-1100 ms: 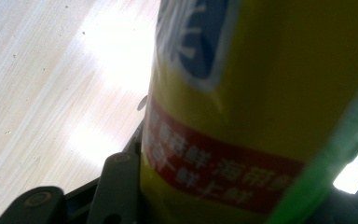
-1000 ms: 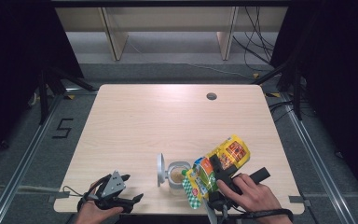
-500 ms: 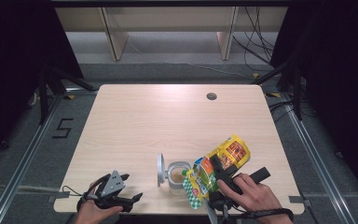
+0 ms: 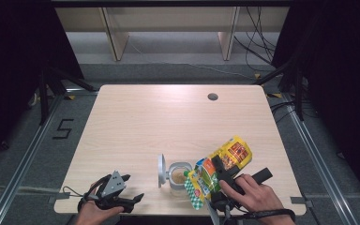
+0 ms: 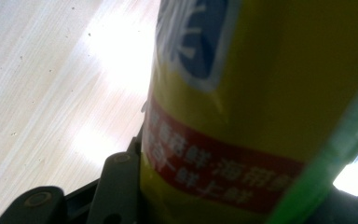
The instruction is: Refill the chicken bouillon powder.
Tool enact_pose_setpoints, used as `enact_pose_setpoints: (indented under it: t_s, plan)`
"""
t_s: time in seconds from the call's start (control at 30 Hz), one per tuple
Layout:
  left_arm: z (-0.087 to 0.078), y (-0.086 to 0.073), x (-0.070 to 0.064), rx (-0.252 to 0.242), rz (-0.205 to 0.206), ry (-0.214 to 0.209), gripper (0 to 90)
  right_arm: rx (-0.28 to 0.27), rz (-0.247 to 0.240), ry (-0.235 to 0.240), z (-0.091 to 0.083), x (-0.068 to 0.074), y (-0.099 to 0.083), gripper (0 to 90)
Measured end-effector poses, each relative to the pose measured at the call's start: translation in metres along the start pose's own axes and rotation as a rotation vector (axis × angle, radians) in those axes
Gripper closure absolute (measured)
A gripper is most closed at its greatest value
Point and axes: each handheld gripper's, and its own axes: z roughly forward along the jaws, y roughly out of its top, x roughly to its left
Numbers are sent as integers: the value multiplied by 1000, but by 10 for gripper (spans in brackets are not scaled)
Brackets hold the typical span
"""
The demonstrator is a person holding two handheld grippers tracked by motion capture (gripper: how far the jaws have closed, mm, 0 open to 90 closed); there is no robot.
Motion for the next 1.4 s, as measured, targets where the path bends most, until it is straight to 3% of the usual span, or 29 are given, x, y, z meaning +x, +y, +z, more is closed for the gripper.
enact_pose_setpoints:
  t_s: [0.07, 0.33, 0.7, 1.1, 1.17, 1.4]
  plan:
    - [2, -1, 0, -9, 6, 17, 182, -3, 5, 4, 1, 0, 0, 590]
    - [1, -1, -1, -21, -4, 8, 183, 4, -5, -6, -2, -1, 1, 590]
    - [1, -1, 0, 9, 16, 16, 183, 7, -25, -3, -2, -2, 6, 590]
    - [1, -1, 0, -6, 7, 16, 183, 3, -27, 0, -3, -3, 7, 591]
    - [1, -1, 0, 8, 15, 17, 183, 9, -29, -19, -3, -3, 8, 591]
    - [1, -1, 0, -3, 11, 19, 183, 3, -39, -4, -3, -4, 10, 593]
